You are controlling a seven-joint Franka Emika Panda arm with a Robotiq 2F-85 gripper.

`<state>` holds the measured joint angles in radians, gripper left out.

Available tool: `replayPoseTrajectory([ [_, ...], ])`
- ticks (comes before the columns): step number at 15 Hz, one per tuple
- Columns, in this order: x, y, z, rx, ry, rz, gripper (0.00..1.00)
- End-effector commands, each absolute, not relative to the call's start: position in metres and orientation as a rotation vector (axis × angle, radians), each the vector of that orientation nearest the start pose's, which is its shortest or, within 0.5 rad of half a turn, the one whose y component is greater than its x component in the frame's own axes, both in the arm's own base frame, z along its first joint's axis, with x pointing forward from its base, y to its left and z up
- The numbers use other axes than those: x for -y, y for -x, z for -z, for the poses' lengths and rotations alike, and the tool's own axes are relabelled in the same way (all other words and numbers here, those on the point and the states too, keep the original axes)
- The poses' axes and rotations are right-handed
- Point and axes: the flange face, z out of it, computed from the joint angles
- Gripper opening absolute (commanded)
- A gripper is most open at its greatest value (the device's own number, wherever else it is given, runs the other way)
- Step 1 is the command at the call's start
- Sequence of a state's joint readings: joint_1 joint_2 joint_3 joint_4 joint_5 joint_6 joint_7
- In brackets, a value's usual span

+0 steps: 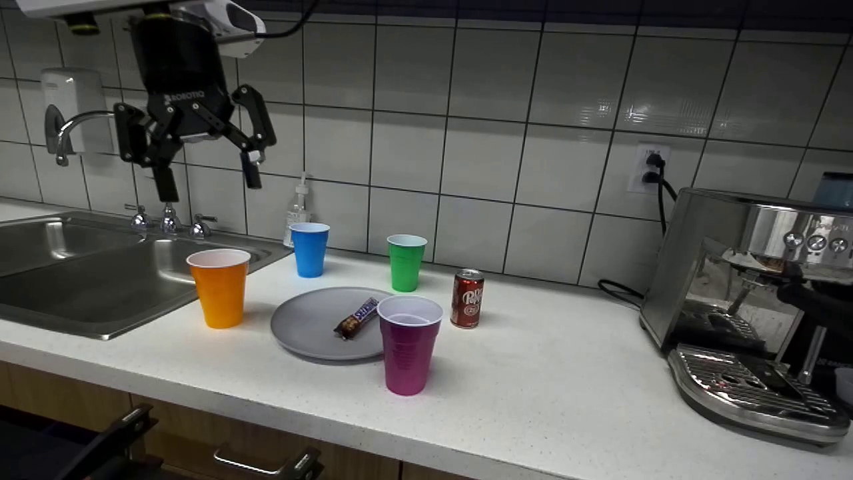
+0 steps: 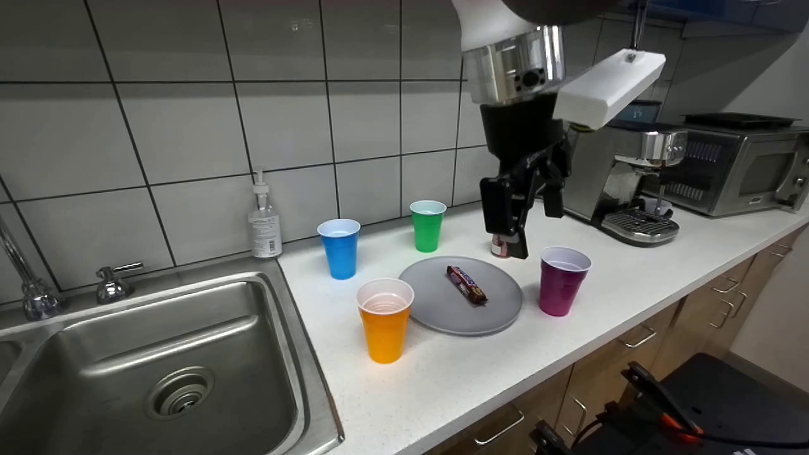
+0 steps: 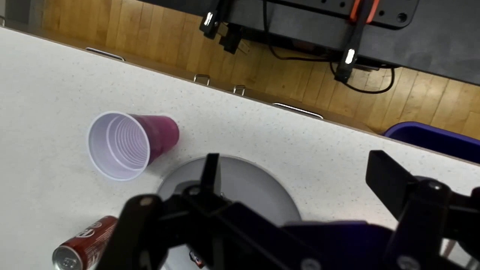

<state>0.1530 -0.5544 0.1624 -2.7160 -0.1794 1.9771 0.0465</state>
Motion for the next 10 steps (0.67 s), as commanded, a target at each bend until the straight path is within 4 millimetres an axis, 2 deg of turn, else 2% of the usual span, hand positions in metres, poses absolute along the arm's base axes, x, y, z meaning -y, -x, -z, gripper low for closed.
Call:
replayPoseTrajectory([
  [1, -0.053, -0.338, -0.354, 0.494, 3.401, -0.198, 1.0],
  [6, 0.0, -0.37, -0.326, 0.339, 3.406, -0.182, 1.0],
  [10, 0.019, -0.389, -0.3, 0.223, 3.355, -0.166, 1.0],
])
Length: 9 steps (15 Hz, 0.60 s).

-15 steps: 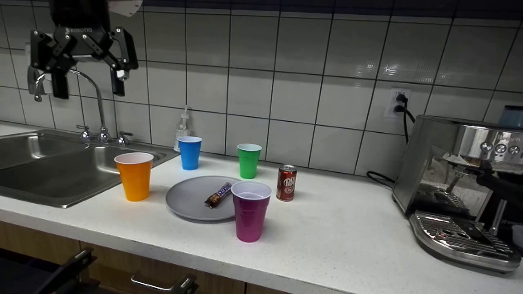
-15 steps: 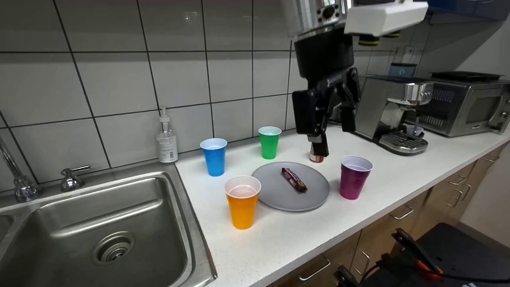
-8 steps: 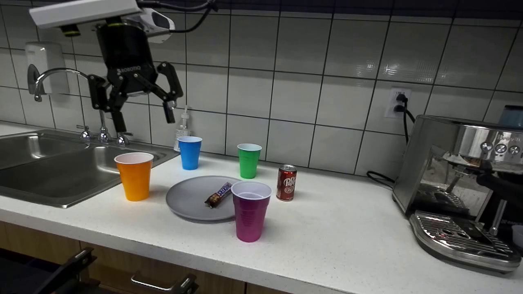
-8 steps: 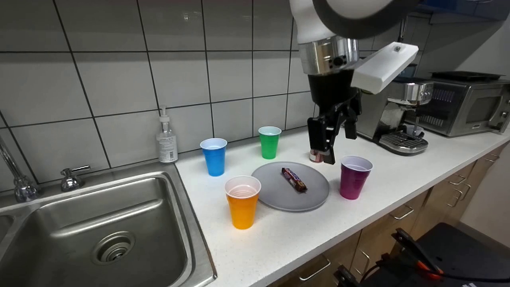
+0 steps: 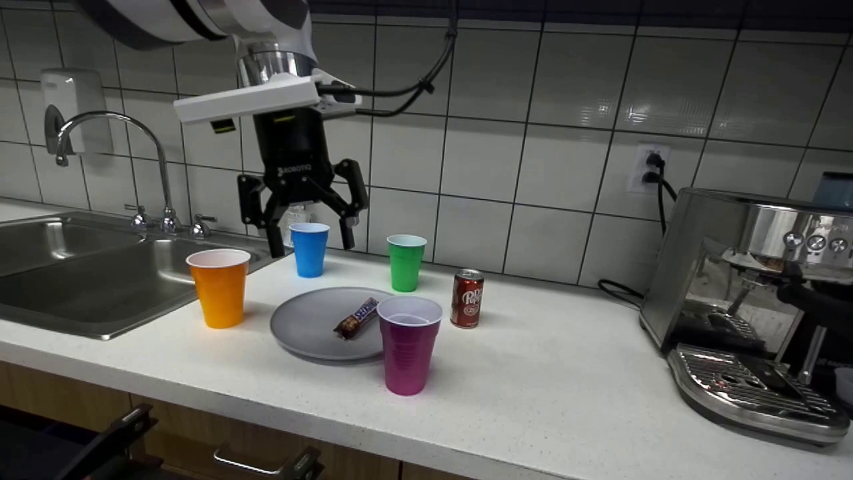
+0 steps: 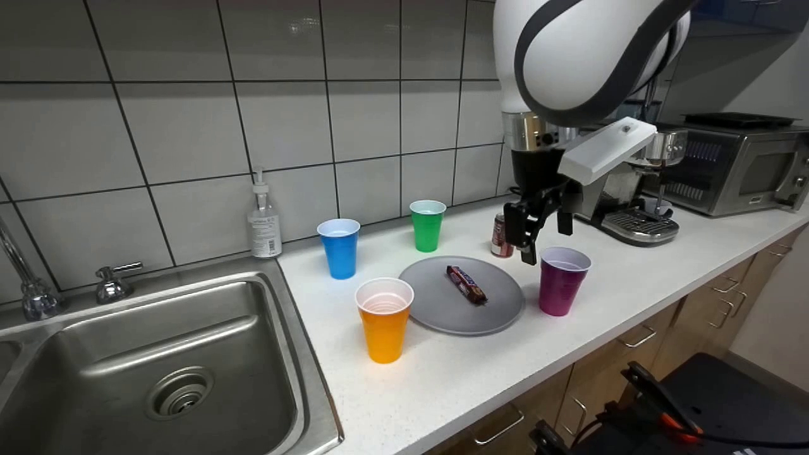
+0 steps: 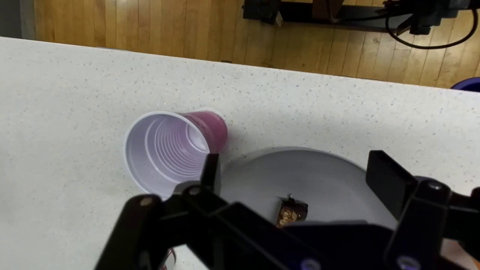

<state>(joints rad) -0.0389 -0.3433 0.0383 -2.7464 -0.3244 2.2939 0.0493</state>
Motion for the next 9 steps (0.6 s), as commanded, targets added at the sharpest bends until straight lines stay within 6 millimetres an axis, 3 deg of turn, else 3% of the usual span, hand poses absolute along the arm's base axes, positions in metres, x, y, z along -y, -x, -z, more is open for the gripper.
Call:
replayPoseTrajectory([
  [1, 0.021, -0.394, -0.294, 0.208, 3.342, -0.154, 1.0],
  [9, 0.029, -0.436, -0.252, 0.176, 3.297, -0.089, 1.0],
])
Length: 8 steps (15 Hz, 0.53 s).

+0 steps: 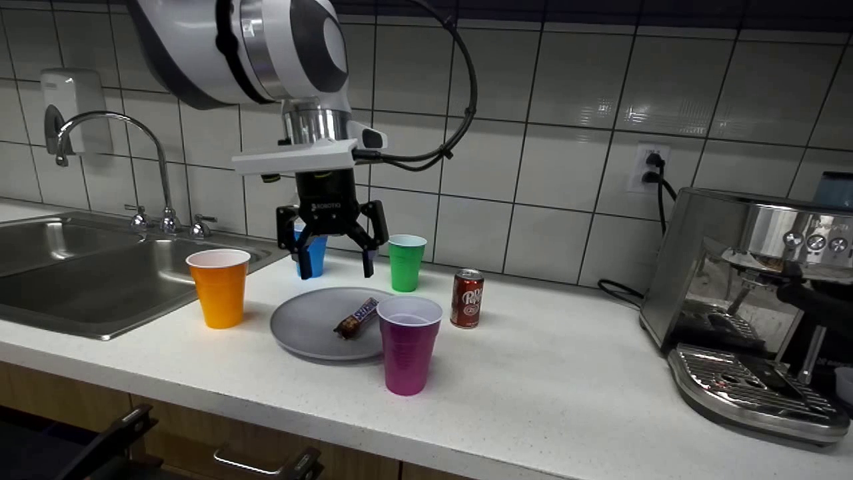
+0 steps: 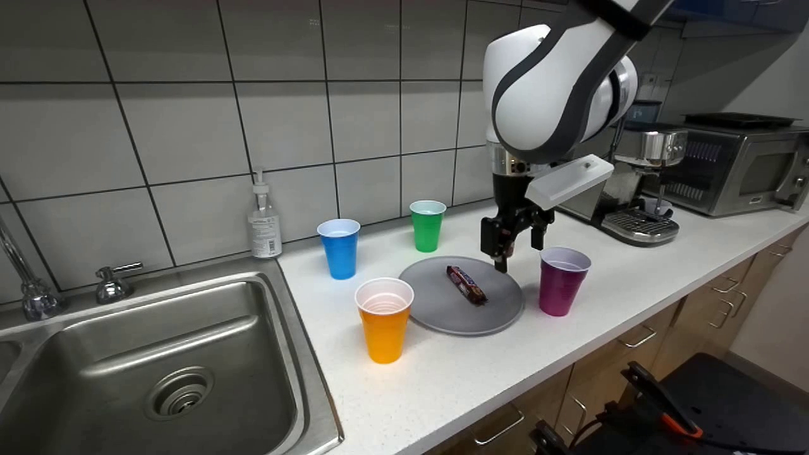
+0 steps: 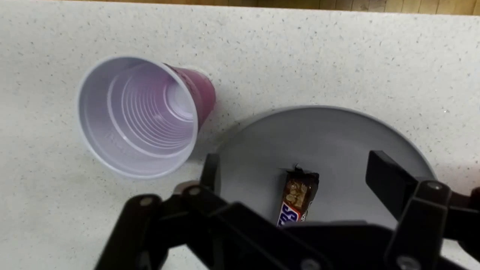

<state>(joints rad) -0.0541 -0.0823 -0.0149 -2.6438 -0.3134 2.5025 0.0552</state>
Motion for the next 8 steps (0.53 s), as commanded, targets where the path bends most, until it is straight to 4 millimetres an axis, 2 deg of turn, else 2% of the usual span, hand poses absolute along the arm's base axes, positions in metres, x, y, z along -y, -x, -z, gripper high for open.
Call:
replayPoseTrajectory([
  [1, 0.028, -0.44, -0.248, 0.173, 3.293, -0.091, 1.0],
  [5, 0.024, -0.455, -0.232, 0.161, 3.277, -0.15, 1.0],
  [6, 0.026, -0.443, -0.236, 0.195, 3.285, -0.126, 1.0],
  [8, 0.025, -0.448, -0.23, 0.184, 3.278, -0.14, 1.0],
])
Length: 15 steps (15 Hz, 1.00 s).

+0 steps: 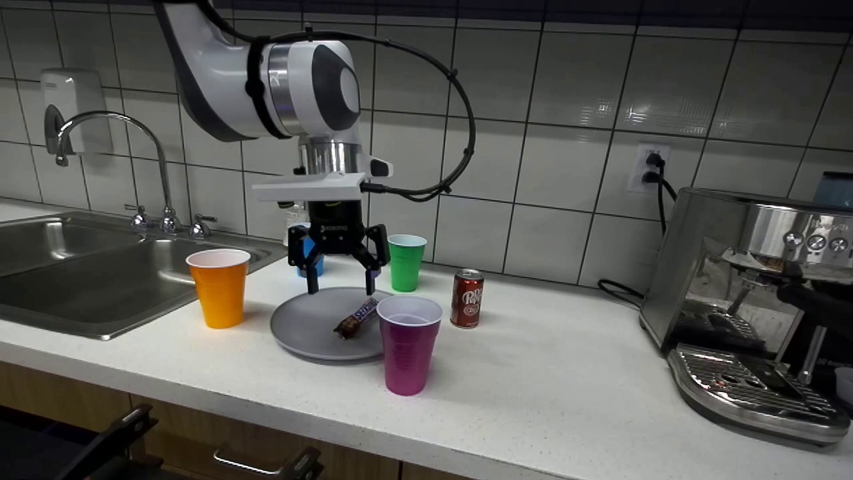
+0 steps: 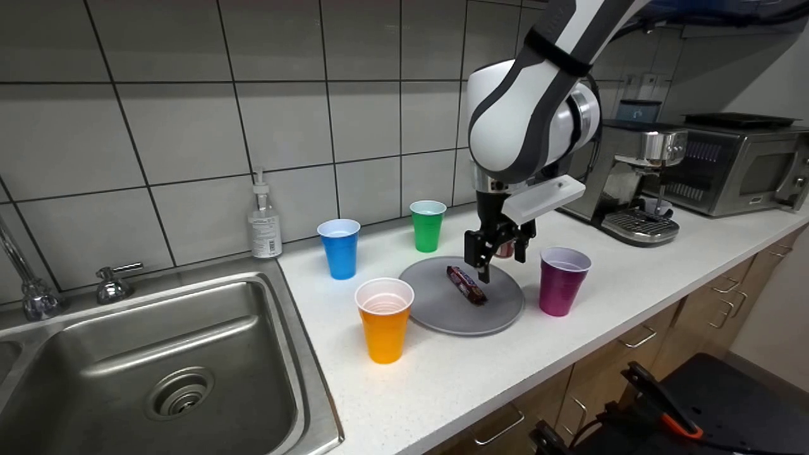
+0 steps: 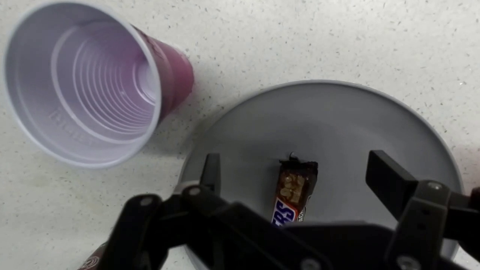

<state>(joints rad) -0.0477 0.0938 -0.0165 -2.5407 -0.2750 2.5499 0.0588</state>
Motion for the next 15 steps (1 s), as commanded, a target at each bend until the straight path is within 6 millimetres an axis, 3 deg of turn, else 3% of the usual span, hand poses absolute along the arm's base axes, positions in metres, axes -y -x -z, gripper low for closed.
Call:
replayPoseTrajectory([
  [1, 0.025, -0.449, -0.229, 0.184, 3.277, -0.142, 1.0],
  [10, 0.025, -0.451, -0.229, 0.184, 3.277, -0.142, 1.0],
  [15, 0.025, -0.459, -0.202, 0.147, 3.263, -0.109, 1.0],
])
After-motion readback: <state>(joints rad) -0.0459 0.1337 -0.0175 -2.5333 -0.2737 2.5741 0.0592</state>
